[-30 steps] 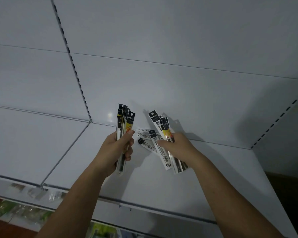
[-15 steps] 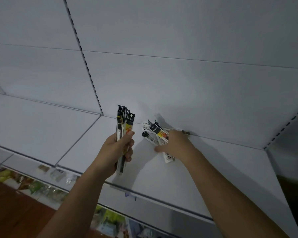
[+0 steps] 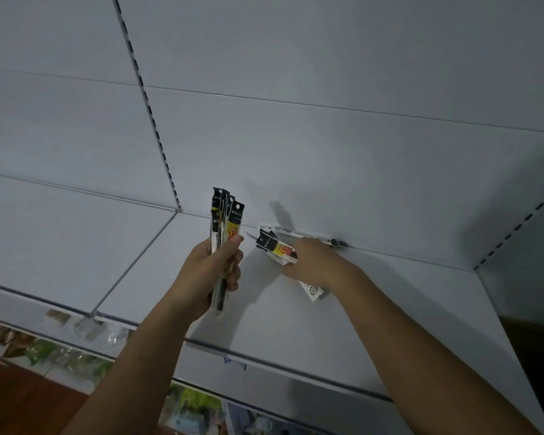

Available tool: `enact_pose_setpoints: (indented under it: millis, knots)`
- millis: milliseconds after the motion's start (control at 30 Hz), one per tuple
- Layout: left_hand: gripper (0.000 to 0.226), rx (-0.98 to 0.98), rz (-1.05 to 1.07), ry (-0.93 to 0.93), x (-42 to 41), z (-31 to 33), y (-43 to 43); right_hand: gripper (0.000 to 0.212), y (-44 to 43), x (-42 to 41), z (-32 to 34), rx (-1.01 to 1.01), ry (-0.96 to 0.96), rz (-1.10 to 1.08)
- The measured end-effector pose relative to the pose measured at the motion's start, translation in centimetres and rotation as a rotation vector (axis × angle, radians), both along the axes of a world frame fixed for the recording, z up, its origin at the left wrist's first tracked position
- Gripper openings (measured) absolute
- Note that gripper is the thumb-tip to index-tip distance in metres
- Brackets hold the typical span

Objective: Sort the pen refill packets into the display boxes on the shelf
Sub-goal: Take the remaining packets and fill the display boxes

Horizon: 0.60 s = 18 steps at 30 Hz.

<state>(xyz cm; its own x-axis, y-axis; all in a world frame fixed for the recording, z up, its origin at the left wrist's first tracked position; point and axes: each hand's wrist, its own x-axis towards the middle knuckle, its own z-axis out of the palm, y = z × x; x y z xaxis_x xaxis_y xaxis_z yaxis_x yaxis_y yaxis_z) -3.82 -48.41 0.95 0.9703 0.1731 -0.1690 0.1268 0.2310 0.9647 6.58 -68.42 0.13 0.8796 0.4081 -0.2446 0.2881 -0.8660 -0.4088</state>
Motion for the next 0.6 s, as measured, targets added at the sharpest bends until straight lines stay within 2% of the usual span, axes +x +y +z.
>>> enact_pose_setpoints:
  millis: [67,200,267,367,467,600]
  knots:
    - [0.036,-0.013,-0.005,-0.001,0.3,0.0,0.2,0.009,-0.4,0.2,0.0,0.145,0.109,-0.047]
    - [0.03,-0.01,-0.005,0.011,0.9,0.0,0.4,0.01,-0.6,-0.1,0.1,0.389,0.21,-0.127]
    - [0.034,-0.002,-0.005,0.019,1.1,0.0,0.4,0.007,-0.3,-0.5,0.2,0.595,0.28,-0.194]
    - [0.046,0.009,-0.008,0.025,1.4,0.1,0.2,0.023,-0.2,-1.3,0.3,0.862,0.423,-0.256]
    - [0.048,0.031,-0.018,0.017,1.5,0.4,-0.2,0.024,0.0,-2.5,1.0,1.015,0.566,-0.236]
    - [0.048,0.057,-0.006,0.018,1.2,0.6,-0.7,0.022,0.2,-3.7,1.5,1.097,0.549,-0.217]
